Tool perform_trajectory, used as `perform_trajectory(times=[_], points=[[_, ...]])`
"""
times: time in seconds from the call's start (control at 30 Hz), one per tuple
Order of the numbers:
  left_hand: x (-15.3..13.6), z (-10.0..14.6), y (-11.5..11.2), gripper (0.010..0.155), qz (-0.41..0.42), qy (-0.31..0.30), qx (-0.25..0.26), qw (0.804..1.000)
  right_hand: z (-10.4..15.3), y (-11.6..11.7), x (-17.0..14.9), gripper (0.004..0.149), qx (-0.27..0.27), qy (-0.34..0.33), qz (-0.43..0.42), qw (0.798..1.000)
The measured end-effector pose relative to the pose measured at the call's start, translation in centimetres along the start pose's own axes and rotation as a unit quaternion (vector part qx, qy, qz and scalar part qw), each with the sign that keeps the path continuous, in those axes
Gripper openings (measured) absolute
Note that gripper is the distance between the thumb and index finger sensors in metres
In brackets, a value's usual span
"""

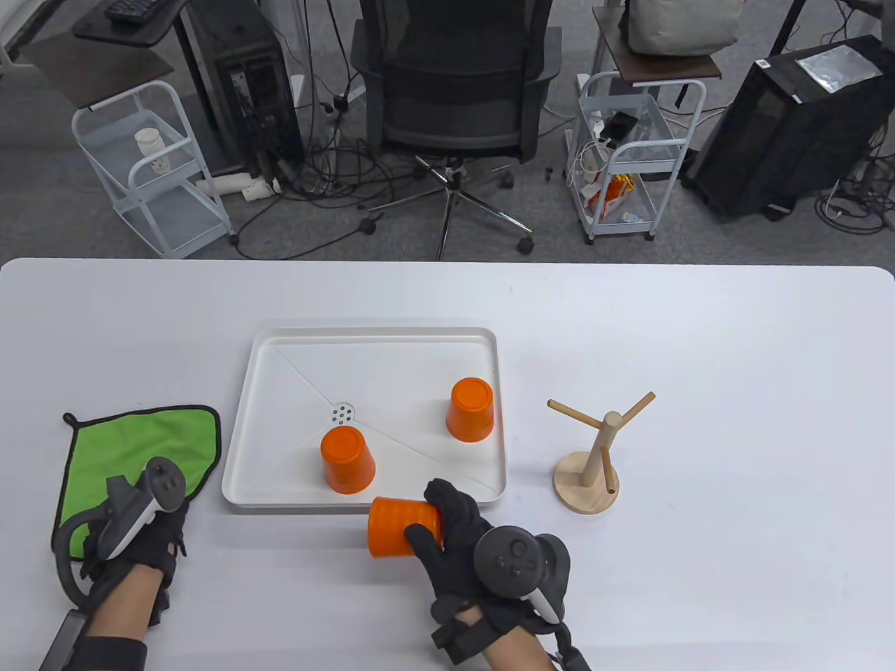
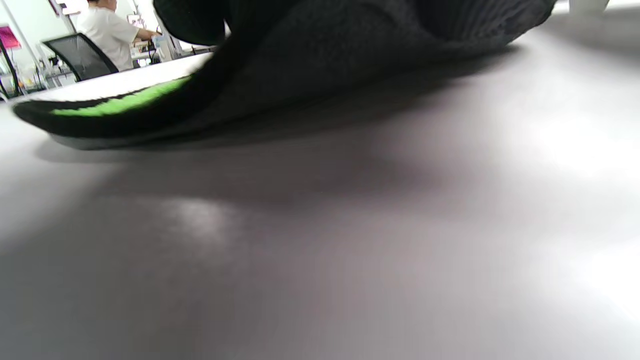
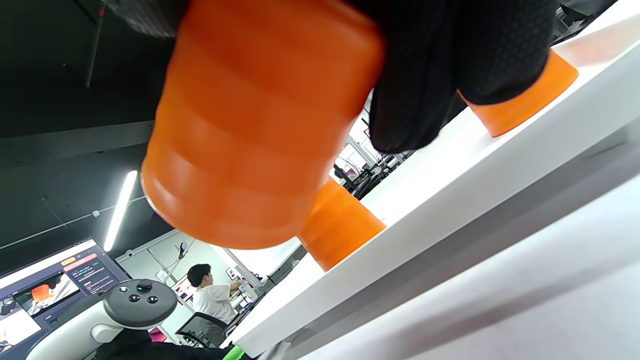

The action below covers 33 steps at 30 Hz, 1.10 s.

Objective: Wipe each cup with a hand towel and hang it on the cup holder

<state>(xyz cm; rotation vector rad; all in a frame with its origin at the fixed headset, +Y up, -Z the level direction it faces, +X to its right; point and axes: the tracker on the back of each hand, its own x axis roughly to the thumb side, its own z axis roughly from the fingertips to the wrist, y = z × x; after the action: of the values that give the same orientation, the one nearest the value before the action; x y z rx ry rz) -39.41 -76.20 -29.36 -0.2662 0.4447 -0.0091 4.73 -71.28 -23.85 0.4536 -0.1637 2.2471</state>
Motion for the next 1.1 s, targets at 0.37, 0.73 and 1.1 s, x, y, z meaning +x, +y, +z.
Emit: perform_trajectory(times=[0.37, 0.73, 1.1], points=[[-2.0, 2.4, 2.4, 0.060, 0.232, -0.055, -0.031, 0.971, 0.1, -0.1, 0.2, 0.072, -0.003, -0.010, -0.010, 1.000], [-1.6, 6.0, 4.0, 0.059, 0.398, -0.148, -0.080, 0.902, 0.2, 0.1, 0.3, 0.072, 0.004, -0.016, -0.024, 1.000], [0.7, 10.0, 4.8, 0.059, 0.495, -0.270, -0.164, 0.809, 0.3, 0.2, 0.6, 0.071, 0.013, -0.027, -0.049, 0.998]])
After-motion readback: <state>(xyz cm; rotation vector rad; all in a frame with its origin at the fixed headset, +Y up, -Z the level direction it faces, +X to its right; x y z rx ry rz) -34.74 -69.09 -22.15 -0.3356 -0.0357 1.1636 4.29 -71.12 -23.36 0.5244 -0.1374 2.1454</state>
